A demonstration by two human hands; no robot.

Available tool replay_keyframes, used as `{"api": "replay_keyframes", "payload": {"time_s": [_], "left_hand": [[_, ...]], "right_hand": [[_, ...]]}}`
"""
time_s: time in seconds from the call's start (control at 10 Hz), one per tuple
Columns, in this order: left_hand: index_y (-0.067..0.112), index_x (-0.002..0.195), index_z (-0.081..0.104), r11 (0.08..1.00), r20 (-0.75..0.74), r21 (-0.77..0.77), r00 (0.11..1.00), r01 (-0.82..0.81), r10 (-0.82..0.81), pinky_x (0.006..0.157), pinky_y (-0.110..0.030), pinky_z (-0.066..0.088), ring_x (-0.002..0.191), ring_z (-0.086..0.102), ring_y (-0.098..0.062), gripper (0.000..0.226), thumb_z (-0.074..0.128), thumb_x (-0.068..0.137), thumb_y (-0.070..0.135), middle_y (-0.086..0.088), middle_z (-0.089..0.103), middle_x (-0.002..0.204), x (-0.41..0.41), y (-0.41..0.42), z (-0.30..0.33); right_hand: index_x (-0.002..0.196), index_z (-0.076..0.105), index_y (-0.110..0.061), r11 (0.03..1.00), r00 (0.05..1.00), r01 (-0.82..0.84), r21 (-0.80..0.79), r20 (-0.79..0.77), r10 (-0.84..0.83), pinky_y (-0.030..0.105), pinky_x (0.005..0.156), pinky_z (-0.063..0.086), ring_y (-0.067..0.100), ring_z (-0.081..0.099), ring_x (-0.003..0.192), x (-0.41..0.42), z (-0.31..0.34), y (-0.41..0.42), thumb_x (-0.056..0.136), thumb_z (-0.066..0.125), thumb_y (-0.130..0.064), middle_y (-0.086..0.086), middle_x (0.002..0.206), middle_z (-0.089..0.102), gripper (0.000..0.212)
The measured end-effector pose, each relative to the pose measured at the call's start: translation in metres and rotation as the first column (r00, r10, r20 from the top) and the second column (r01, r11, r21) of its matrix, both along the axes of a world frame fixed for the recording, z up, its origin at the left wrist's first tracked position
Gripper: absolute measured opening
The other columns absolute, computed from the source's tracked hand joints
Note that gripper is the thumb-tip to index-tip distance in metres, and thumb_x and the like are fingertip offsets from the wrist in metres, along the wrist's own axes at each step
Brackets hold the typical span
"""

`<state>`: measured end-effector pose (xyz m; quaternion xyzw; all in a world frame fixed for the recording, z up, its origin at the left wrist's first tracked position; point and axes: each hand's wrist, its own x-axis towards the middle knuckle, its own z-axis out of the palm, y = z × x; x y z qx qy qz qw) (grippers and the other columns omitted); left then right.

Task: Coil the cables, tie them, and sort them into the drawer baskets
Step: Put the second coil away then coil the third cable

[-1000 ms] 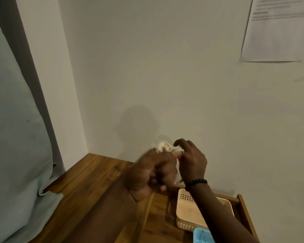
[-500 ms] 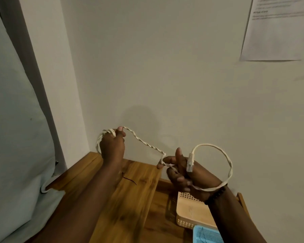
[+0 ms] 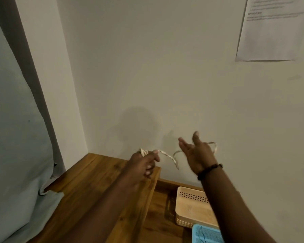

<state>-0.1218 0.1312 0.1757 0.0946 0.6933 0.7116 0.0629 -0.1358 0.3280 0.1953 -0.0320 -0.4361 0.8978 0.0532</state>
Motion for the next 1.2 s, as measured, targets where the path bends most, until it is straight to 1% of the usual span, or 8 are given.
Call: {"api": "replay_keyframes", "payload": {"time_s": [0.1, 0.2, 0.3, 0.4, 0.6, 0.9, 1.0, 1.2], "left_hand": [[0.006, 0.085, 0.065, 0.966, 0.131, 0.256, 0.989, 0.038, -0.074, 0.05, -0.028, 0.037, 0.041, 0.034, -0.01, 0.029, 0.051, 0.099, 0.027, 0.003, 0.033, 0.048, 0.024, 0.028, 0.02], [0.005, 0.092, 0.067, 0.907, 0.23, 0.412, 0.953, 0.086, -0.195, 0.046, -0.024, 0.034, 0.039, 0.029, -0.008, 0.028, 0.051, 0.098, 0.027, 0.005, 0.028, 0.045, 0.039, 0.031, 0.035], [0.005, 0.089, 0.07, 0.825, 0.212, 0.494, 0.882, 0.274, -0.421, 0.043, -0.021, 0.026, 0.038, 0.022, -0.006, 0.033, 0.055, 0.094, 0.034, 0.006, 0.022, 0.046, 0.066, 0.04, 0.042], [0.004, 0.087, 0.072, 0.687, 0.097, 0.568, 0.792, 0.454, -0.603, 0.039, -0.018, 0.03, 0.035, 0.027, -0.003, 0.038, 0.054, 0.095, 0.036, 0.008, 0.026, 0.043, 0.085, 0.054, 0.041], [0.006, 0.099, 0.066, 0.901, -0.258, 0.43, 0.964, 0.057, 0.062, 0.062, -0.031, 0.042, 0.048, 0.046, -0.012, 0.038, 0.046, 0.098, 0.038, 0.004, 0.038, 0.047, 0.028, 0.044, 0.049], [0.018, 0.079, 0.066, 0.772, -0.617, -0.365, 0.756, -0.52, 0.218, 0.066, -0.022, 0.052, 0.06, 0.063, -0.007, 0.033, 0.049, 0.097, 0.039, 0.006, 0.063, 0.059, 0.001, 0.026, -0.016], [0.008, 0.093, 0.069, 0.805, -0.168, -0.589, 0.985, -0.067, -0.041, 0.075, -0.034, 0.056, 0.063, 0.067, -0.022, 0.07, 0.033, 0.092, 0.068, -0.005, 0.07, 0.065, 0.004, -0.001, -0.003], [0.007, 0.097, 0.06, 0.653, 0.141, -0.329, 0.719, 0.682, -0.68, 0.075, -0.024, 0.05, 0.068, 0.059, -0.01, 0.054, 0.032, 0.097, 0.053, -0.003, 0.061, 0.075, 0.082, 0.046, 0.022]], "right_hand": [[0.152, -0.015, -0.028, 0.866, 0.994, -0.065, 0.496, -0.044, 0.1, 0.04, 0.101, 0.045, 0.025, 0.057, 0.122, 0.004, -0.033, -0.026, 0.088, 0.042, -0.069, 0.004, 0.145, 0.044, 0.095], [0.136, 0.049, -0.011, 0.868, 0.984, -0.157, 0.47, 0.002, 0.177, 0.037, 0.075, 0.058, 0.019, 0.073, 0.081, 0.012, -0.044, -0.03, 0.088, 0.031, -0.077, 0.012, 0.109, 0.072, 0.083], [0.106, 0.067, 0.001, 0.944, 0.917, -0.254, 0.212, -0.258, 0.304, 0.033, 0.08, 0.056, 0.036, 0.057, 0.06, 0.032, -0.034, -0.061, 0.094, 0.039, -0.063, 0.028, 0.066, 0.055, 0.071], [0.096, 0.056, 0.021, 0.263, 0.93, -0.293, -0.919, -0.338, -0.146, 0.037, 0.112, 0.035, 0.009, 0.048, 0.054, 0.068, 0.005, -0.096, 0.095, 0.045, -0.005, 0.015, 0.047, 0.029, 0.029], [0.085, 0.064, -0.012, 0.831, 0.859, -0.485, 0.272, -0.029, 0.511, 0.017, 0.043, 0.023, 0.005, 0.031, 0.039, 0.074, -0.043, -0.065, 0.093, 0.056, -0.041, 0.003, 0.059, 0.046, 0.031], [0.094, 0.066, -0.015, -0.407, 0.839, -0.359, 0.84, 0.482, 0.254, 0.024, 0.06, 0.048, 0.006, 0.058, 0.054, 0.061, -0.021, -0.001, 0.093, 0.061, -0.032, -0.006, 0.068, 0.068, 0.018], [0.093, 0.07, -0.021, -0.631, 0.969, 0.199, 0.75, -0.247, 0.013, 0.029, 0.074, 0.048, 0.018, 0.066, 0.068, 0.042, -0.02, 0.021, 0.093, 0.059, -0.04, -0.001, 0.078, 0.071, 0.021], [0.075, 0.057, -0.02, -0.341, 0.727, 0.634, 0.694, -0.686, -0.045, 0.017, 0.047, 0.015, 0.019, 0.032, 0.035, 0.007, -0.015, -0.001, 0.094, 0.06, -0.038, -0.006, 0.041, 0.037, 0.026]]}}
